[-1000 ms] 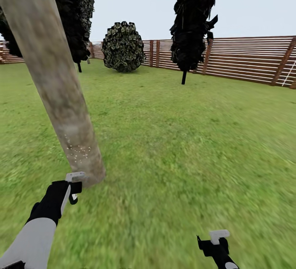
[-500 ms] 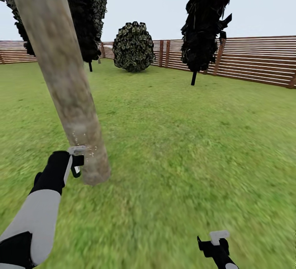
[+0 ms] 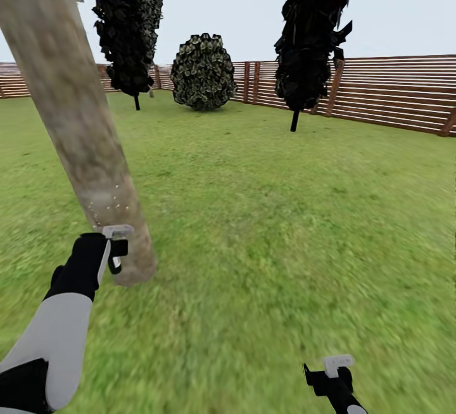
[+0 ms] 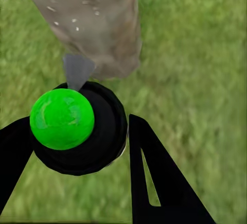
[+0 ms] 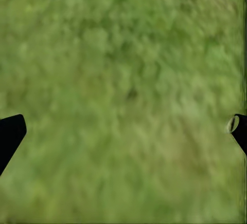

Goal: In the garden, pick up the pesticide atomizer on the floor and spray pesticide onto both trees until each tree trunk is fully covered.

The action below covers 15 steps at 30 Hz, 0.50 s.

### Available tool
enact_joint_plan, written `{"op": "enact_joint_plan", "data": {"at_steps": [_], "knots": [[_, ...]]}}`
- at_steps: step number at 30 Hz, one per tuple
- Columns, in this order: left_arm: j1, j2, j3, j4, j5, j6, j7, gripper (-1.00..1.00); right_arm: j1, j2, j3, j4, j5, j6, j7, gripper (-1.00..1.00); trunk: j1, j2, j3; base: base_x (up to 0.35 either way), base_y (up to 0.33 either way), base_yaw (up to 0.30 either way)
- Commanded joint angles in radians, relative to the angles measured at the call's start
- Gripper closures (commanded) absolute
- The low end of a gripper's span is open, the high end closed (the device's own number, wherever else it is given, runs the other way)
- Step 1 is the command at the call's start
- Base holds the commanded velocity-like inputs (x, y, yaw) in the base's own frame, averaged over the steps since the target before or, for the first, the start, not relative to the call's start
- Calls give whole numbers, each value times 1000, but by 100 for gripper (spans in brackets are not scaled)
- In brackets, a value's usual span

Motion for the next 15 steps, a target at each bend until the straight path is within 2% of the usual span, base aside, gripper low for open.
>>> {"op": "enact_joint_plan", "data": {"at_steps": [1, 4, 13, 15], "knots": [[0, 3, 2, -1, -7, 5, -6, 100, -1, 0, 8, 1, -1, -2, -6, -100, 0, 0, -1, 118, -273, 4], [3, 12, 6, -2, -9, 5, -5, 100, -1, 0, 8, 1, -1, -2, -6, -100, 0, 0, -1, 139, -268, 97], [11, 4, -2, 0, -10, 2, -2, 100, -1, 0, 8, 1, -1, -2, -6, -100, 0, 0, -1, 151, -265, 263], [11, 9, 1, 4, -12, 2, -2, 100, -1, 0, 8, 1, -1, -2, -6, -100, 0, 0, -1, 112, -264, 82]]}}
